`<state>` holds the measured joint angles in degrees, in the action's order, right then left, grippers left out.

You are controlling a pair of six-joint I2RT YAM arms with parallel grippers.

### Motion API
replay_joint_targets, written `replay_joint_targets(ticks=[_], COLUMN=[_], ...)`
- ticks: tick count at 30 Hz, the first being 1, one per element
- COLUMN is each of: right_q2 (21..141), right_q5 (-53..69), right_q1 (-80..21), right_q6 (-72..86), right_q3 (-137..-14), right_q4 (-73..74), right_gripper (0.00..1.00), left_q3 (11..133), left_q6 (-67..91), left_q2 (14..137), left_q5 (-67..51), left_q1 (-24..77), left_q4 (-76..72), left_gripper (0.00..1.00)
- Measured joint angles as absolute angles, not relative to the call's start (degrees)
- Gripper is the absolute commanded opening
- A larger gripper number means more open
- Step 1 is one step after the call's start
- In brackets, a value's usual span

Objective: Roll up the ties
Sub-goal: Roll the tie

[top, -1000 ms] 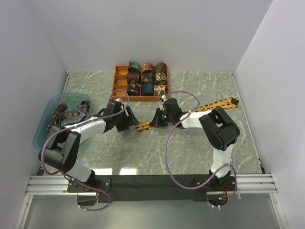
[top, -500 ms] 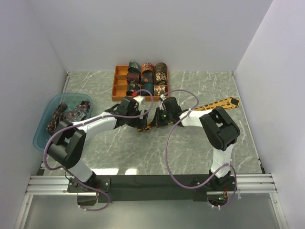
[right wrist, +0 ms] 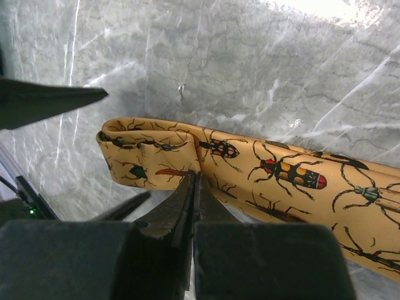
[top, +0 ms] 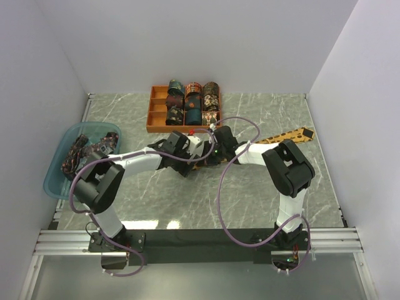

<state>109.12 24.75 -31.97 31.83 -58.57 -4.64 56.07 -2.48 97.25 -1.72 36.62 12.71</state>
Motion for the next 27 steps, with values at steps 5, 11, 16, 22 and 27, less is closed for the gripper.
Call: replay_joint_targets(ticks=[5,11,16,22,27], right_q2=[109.12,109.12,109.14,109.16,109.16], right_q5=[25.02,25.15,25.17,25.21,25.3], right_q1=[-31.97,-31.97,-31.97,-31.94,-31.94], right_q6=[31.83,31.83,31.83,31.9,31.9], right_q3=[-59.55,-60.42,-60.53,-60.77,-60.82], right_q4=[-3.66,-2.44,-2.02,-2.02,-1.93], right_gripper=[0.0,0.0,0.0,0.01,0.1], left_q3=[56.16,56.8,57.89,57.82,57.34], left_q6=[-5.5,-7.7,-8.36,-9.15,-9.91], left_q2=[98.15,100.05,101.41,101.51,101.34], left_q5=[-1.58,-1.26,-1.21,-1.67,-2.28], left_q1=[38.63,39.75,39.79,39.88,39.99], left_q4=[11.44,10.28,9.26,8.97,8.4], left_gripper=[0.81,0.69,0.54,0.34,0.36])
